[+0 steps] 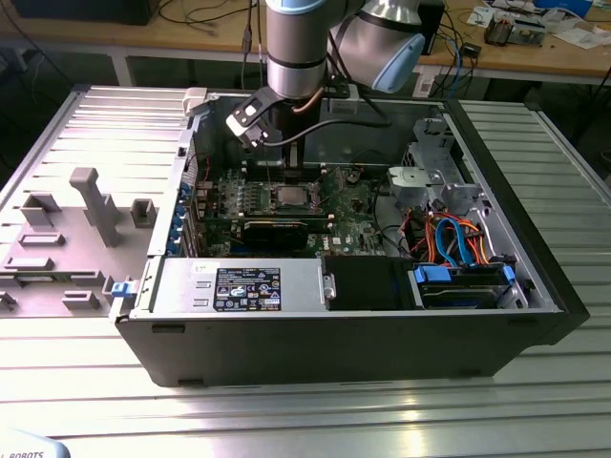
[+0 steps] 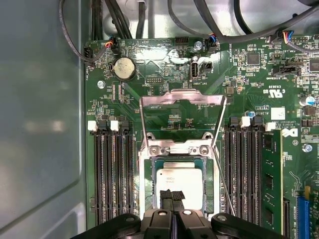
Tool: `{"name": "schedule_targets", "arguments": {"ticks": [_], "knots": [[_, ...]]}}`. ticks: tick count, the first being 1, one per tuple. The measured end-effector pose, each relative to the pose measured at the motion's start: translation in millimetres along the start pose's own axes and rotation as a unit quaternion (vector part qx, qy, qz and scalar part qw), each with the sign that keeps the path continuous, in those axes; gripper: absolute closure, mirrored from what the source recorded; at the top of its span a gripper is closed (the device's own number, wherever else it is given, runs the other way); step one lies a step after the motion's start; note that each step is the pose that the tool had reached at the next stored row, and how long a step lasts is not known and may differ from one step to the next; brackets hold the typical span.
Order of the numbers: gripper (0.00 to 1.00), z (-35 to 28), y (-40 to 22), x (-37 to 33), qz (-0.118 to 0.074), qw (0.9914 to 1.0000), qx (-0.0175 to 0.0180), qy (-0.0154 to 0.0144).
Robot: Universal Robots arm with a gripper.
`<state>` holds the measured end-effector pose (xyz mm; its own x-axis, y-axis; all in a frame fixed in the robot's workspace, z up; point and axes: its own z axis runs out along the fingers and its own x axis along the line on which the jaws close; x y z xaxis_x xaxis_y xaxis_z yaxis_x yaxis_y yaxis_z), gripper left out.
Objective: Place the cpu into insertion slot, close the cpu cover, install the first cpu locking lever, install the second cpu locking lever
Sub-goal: 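Close the cpu cover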
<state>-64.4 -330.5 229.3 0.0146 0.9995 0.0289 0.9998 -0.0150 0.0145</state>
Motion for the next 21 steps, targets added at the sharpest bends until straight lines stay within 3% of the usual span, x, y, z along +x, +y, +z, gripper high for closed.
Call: {"name": "schedule_targets", "arguments": {"ticks": [18, 20, 21], "knots": [[0.89, -8.7, 0.1, 0.3, 0.0, 1.0, 0.0, 0.0002], [0.89, -8.8, 0.1, 0.2, 0.0, 0.99999, 0.0001, 0.0053], [0.89, -8.8, 0.1, 0.3, 0.0, 0.99999, 0.0001, 0.0053]]}}
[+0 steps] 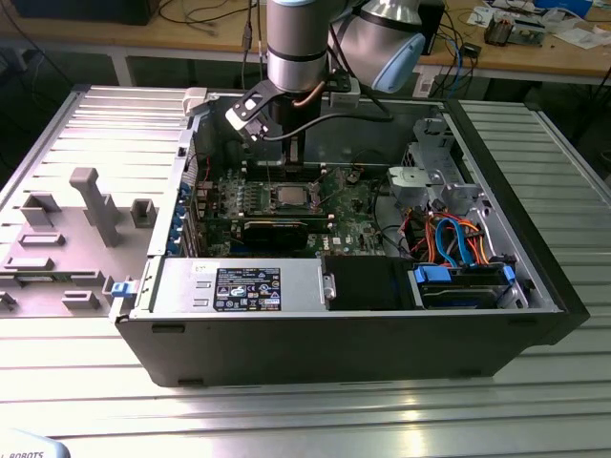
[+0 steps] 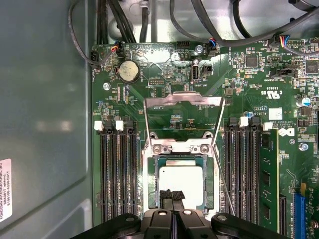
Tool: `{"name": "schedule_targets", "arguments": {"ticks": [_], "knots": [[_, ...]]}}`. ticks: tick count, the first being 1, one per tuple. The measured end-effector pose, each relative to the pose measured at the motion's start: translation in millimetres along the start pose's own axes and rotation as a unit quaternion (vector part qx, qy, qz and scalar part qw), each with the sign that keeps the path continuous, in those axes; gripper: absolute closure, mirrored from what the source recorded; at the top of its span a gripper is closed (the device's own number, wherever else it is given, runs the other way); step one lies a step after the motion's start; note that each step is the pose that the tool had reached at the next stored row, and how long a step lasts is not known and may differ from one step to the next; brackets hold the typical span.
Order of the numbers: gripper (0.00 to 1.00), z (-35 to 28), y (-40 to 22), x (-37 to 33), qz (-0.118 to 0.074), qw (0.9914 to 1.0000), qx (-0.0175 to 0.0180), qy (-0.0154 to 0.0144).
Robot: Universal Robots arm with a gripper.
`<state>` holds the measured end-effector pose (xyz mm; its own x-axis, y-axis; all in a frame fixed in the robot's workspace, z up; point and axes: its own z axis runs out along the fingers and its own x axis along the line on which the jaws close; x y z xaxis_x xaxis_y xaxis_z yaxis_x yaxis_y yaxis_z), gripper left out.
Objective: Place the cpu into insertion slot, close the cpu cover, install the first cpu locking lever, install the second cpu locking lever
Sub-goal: 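Close the cpu cover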
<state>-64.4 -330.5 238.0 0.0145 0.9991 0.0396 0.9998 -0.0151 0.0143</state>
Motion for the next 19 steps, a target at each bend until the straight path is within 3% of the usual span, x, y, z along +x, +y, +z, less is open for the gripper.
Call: {"name": "schedule_targets", "arguments": {"ticks": [10, 19], "knots": [[0.89, -1.1, -0.1, 0.0, 0.0, 1.0, 0.0, 0.0003], [0.89, -18.9, 0.2, 0.8, 0.0, 1.0, 0.0, 0.0003]]}}
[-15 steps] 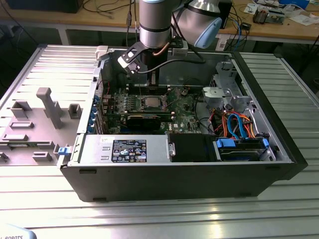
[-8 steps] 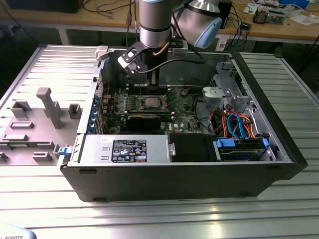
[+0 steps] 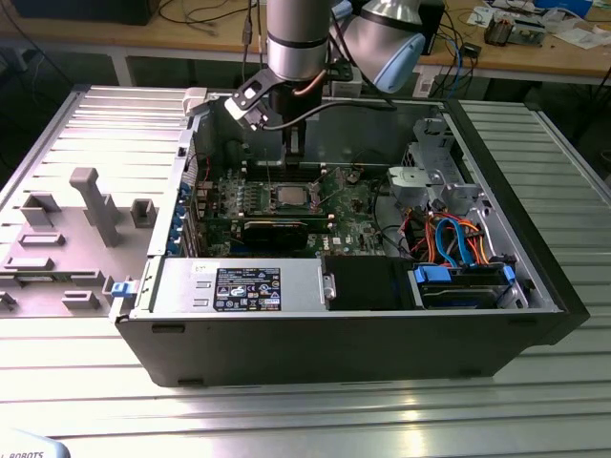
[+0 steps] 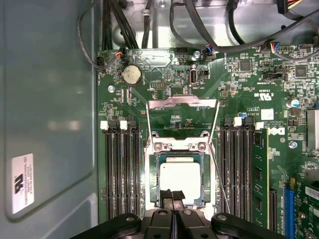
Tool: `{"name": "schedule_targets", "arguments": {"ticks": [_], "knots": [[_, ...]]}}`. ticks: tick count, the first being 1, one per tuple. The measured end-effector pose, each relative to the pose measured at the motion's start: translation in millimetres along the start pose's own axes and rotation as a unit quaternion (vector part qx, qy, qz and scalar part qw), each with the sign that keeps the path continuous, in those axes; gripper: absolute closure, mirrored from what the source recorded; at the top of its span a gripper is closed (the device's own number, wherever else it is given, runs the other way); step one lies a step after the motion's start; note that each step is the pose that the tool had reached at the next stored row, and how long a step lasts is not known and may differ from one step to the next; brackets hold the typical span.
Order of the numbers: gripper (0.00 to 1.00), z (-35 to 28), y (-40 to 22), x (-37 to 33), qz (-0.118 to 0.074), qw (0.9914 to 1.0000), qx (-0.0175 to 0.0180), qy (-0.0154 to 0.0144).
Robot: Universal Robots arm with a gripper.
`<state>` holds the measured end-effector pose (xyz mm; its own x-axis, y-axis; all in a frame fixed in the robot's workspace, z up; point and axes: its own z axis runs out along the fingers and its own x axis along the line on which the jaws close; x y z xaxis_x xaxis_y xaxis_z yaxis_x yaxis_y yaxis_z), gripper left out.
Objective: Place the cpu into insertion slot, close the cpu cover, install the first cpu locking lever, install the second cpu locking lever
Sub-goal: 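Close the cpu cover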
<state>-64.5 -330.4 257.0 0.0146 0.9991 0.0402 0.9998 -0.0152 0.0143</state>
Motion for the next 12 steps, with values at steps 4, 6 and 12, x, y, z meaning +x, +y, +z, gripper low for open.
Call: {"name": "schedule_targets", "arguments": {"ticks": [4, 6, 12], "knots": [[0.89, -4.8, 0.1, 0.2, 0.0, 1.0, 0.0, 0.0], [0.89, -8.8, 1.4, 0.3, 0.0, 1.0, 0.0001, -0.0001], [0.89, -8.6, 8.3, 0.5, 0.0, 1.0, 0.0, 0.0]]}}
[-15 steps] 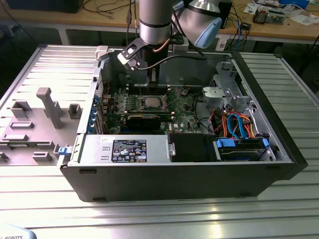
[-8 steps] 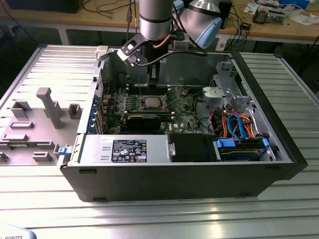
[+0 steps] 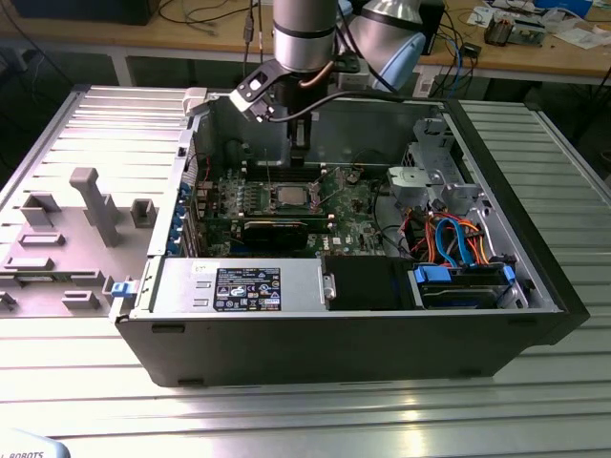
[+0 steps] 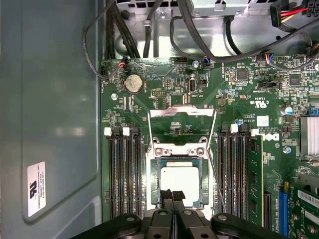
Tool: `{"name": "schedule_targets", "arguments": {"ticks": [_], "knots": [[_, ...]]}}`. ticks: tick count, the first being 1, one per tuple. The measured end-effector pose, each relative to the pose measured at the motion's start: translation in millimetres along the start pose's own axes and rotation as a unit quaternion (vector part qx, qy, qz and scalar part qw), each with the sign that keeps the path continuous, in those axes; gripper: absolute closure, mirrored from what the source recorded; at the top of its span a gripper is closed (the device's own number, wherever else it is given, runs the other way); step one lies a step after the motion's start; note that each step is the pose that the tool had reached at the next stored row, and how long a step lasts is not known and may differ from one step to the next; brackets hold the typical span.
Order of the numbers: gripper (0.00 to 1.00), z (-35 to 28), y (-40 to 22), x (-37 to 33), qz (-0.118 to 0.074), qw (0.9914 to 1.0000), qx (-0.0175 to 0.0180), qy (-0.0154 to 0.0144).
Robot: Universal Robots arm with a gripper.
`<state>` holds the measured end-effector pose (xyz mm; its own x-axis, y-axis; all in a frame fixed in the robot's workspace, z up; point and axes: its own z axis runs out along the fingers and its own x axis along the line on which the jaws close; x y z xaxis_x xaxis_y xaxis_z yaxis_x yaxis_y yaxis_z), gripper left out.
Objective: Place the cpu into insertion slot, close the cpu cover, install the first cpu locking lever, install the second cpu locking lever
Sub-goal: 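Close the cpu cover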
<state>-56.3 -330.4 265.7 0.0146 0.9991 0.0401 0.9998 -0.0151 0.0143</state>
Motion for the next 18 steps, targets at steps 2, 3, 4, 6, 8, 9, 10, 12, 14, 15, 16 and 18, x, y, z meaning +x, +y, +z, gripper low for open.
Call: {"name": "schedule_targets", "arguments": {"ticks": [2, 3, 4, 6, 8, 9, 10, 12, 14, 15, 16, 18], "knots": [[0.89, 0.0, 1.4, 0.0, 0.0, 1.0, 0.0, 0.0], [0.89, 0.0, 2.1, 0.0, 0.0, 1.0, 0.0, 0.0], [0.89, 0.1, 2.7, 0.0, 0.0, 1.0, 0.0, 0.0], [0.89, 0.1, 3.9, 0.0, 0.0, 1.0, 0.0, 0.0], [0.89, 0.1, 5.3, 0.1, 0.0, 1.0, 0.0, 0.0], [0.89, 0.1, 5.8, 0.1, 0.0, 1.0, 0.0, 0.0], [0.89, 0.1, 6.6, 0.1, 0.0, 1.0, 0.0, 0.0], [0.89, 0.1, 6.6, 0.1, 0.0, 1.0, 0.0, 0.0], [0.89, 0.1, 6.7, 0.1, 0.0, 1.0, 0.0, 0.0], [0.89, 0.1, 6.7, 0.1, 0.0, 1.0, 0.0, 0.0], [0.89, -0.2, 6.8, 0.2, 0.0, 1.0, 0.0, 0.0], [0.89, -2.7, 6.8, 0.2, 0.0, 1.0, 0.0, 0.0]]}}
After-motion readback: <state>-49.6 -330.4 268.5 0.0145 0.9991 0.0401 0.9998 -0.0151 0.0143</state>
